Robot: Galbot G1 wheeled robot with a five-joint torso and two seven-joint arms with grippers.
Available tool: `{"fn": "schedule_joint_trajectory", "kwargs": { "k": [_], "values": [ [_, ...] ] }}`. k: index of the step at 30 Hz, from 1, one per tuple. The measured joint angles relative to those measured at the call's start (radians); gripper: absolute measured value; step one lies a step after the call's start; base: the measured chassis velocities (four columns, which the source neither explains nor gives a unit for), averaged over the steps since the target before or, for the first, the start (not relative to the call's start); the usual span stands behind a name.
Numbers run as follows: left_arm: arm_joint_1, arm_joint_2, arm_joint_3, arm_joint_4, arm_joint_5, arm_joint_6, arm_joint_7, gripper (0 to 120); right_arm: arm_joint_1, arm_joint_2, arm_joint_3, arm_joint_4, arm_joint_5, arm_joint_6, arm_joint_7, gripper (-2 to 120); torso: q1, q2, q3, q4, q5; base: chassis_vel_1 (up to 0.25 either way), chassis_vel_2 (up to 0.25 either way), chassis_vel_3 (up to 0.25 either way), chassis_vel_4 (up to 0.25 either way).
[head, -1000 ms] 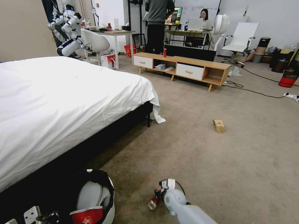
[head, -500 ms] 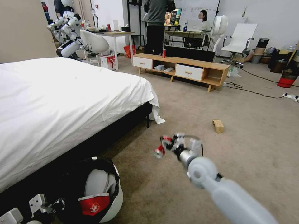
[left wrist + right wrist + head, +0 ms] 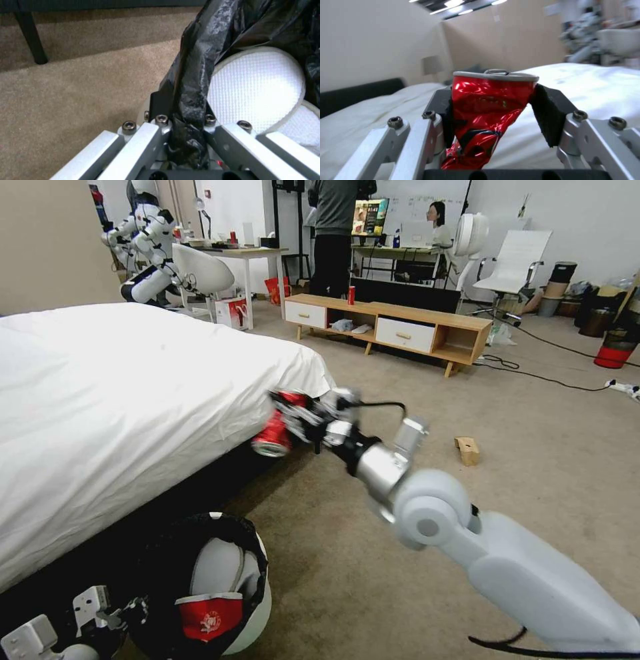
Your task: Pick up the trash bin and place the garbage on the floor into it.
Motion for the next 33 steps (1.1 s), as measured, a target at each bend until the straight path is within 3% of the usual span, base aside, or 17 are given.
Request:
{"fn": "schedule_joint_trajectory", "kwargs": {
  "k": [10, 15, 23, 33],
  "values": [
    [0.014, 0.010, 0.000, -0.009, 0.003, 0.000, 0.002, 2, 0.105, 0.139, -0.246, -0.021, 0.005, -0.007, 0.029, 47, 0.000, 0.000, 0.000, -0.0003, 0.0001, 0.000, 0.000, 0.000, 0.000],
    [0.018, 0.012, -0.003, -0.015, 0.004, 0.000, 0.002, 2, 0.121, 0.167, -0.322, -0.045, -0.018, -0.014, 0.036, 47, 0.000, 0.000, 0.000, -0.0004, 0.0001, 0.000, 0.000, 0.000, 0.000],
    [0.027, 0.018, -0.010, -0.024, 0.003, 0.000, 0.004, 2, 0.116, 0.183, -0.383, -0.070, -0.050, -0.018, 0.045, 47, 0.000, 0.000, 0.000, -0.0004, 0.0003, 0.000, 0.000, 0.000, 0.000],
    [0.040, 0.013, -0.013, -0.034, 0.003, 0.000, 0.005, 2, 0.064, 0.140, -0.412, -0.093, -0.128, -0.015, 0.046, 47, 0.000, 0.000, 0.000, -0.0004, 0.0004, 0.000, 0.000, 0.000, 0.000]
  ]
}}
